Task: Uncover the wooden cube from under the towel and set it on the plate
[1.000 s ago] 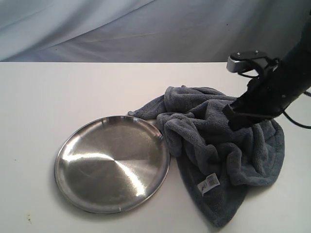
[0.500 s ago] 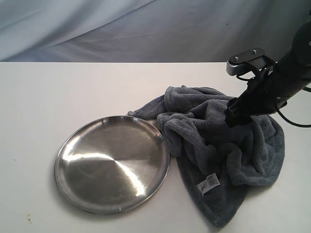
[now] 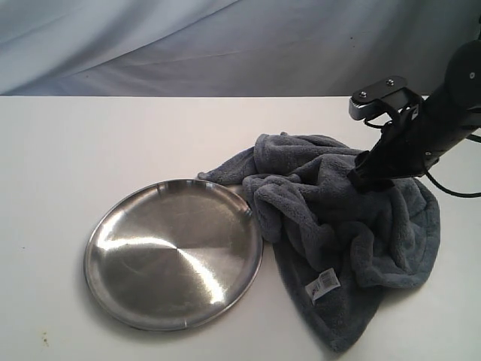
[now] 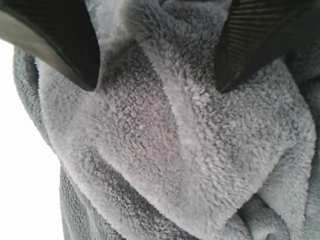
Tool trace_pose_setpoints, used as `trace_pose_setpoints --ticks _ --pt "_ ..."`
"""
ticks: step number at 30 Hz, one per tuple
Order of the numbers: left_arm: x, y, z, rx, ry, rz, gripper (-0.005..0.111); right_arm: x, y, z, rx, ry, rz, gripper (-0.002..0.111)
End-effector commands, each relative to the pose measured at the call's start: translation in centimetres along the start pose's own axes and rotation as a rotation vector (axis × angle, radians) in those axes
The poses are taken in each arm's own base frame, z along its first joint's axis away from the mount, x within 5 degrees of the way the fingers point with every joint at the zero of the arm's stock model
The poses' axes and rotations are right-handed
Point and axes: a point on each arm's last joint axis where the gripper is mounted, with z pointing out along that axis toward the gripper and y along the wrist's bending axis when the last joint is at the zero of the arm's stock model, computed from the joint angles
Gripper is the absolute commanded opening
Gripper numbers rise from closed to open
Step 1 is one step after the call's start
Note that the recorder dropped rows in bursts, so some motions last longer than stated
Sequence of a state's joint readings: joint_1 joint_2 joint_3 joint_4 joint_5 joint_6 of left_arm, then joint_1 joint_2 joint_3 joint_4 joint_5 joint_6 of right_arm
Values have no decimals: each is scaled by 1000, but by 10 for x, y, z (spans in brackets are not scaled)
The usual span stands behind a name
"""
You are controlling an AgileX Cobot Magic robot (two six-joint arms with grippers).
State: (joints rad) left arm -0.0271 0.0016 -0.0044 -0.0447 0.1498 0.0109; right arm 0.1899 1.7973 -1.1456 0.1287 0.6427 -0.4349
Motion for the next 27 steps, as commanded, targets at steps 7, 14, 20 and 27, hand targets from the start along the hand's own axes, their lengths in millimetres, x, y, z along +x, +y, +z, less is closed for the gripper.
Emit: trace_pose_setpoints --ticks 7,14,20,27 --pt "1 0 0 1 0 -2 1 2 -1 11 -7 33 19 55" --pt "1 0 0 1 0 -2 1 7 1 11 -35 78 29 28" --pt "1 0 0 1 0 0 1 8 2 9 -43 97 44 4" --pt "1 0 0 1 0 0 1 1 3 -36 6 -20 29 0"
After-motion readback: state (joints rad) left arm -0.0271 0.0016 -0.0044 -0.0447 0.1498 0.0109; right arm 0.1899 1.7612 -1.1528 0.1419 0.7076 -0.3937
